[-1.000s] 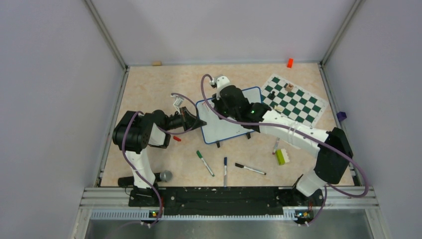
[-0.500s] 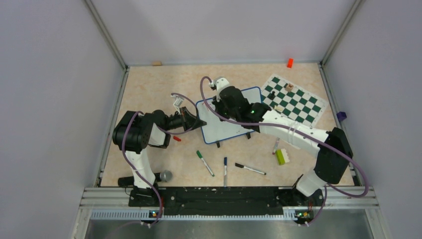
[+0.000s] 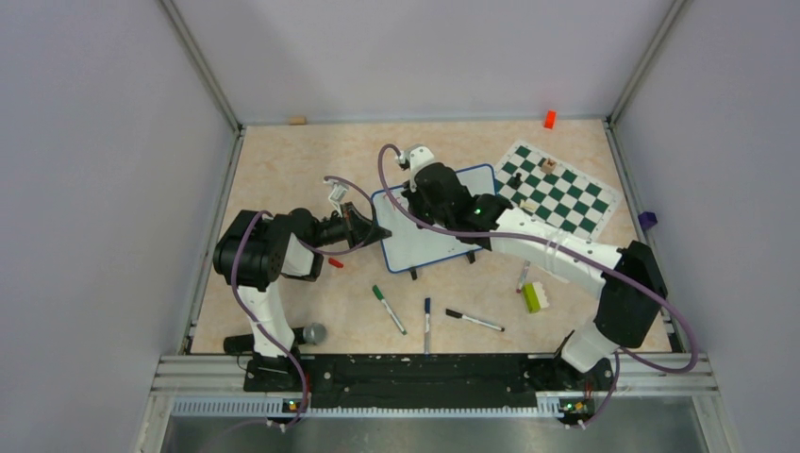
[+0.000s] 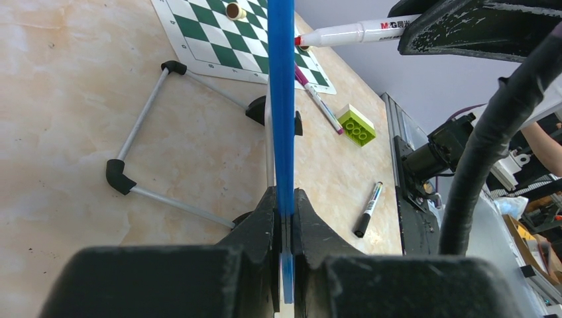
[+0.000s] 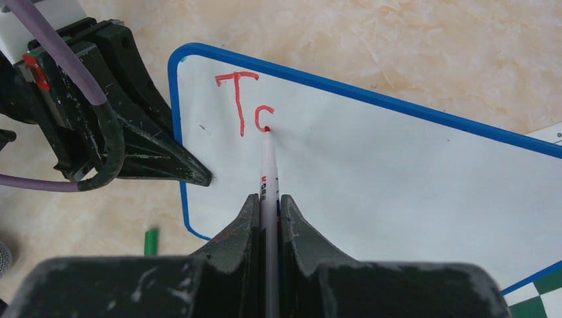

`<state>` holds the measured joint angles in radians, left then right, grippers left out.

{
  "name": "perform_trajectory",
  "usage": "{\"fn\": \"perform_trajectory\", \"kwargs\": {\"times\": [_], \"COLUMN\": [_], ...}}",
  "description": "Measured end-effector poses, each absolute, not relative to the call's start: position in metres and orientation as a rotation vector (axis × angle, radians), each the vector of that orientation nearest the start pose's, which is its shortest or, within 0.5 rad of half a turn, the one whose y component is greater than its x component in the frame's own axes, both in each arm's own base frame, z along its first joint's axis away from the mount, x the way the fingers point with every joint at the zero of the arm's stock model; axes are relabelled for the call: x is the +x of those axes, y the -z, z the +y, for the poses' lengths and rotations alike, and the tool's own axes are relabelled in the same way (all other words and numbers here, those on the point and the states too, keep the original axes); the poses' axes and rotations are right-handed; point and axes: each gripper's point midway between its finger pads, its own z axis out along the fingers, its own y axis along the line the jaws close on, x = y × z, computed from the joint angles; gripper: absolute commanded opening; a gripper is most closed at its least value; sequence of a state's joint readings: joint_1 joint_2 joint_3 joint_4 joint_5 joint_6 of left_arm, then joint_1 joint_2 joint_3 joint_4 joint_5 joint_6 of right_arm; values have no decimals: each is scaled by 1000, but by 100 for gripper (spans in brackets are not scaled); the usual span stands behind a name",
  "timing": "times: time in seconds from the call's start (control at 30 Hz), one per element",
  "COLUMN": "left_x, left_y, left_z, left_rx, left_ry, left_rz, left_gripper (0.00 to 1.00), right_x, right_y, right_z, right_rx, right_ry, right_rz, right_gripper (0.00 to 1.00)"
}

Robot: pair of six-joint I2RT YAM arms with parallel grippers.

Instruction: Write a sentence on the whiteboard

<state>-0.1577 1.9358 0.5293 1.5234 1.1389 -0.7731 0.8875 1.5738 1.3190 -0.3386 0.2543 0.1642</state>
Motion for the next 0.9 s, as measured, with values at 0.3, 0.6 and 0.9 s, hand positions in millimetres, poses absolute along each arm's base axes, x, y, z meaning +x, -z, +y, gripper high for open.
{"fn": "perform_trajectory", "kwargs": {"times": [0.3, 0.6, 0.9], "left_x": [307, 307, 307], "left_y": [-112, -112, -112], "left_z": [-222, -222, -222], "left_rx": [534, 530, 532], "left_ry": [1523, 1524, 1524], "left_rz": [1662, 1664, 1663], "left_gripper": [0, 0, 0], "right_x": [319, 322, 321], "right_y": [-204, -210, -212], "right_z": [328, 331, 335], "right_rx": [-622, -616, -624], "right_ry": [-325, -324, -349], "right_rz": [2064, 2053, 2046], "right_gripper": [0, 0, 0]}}
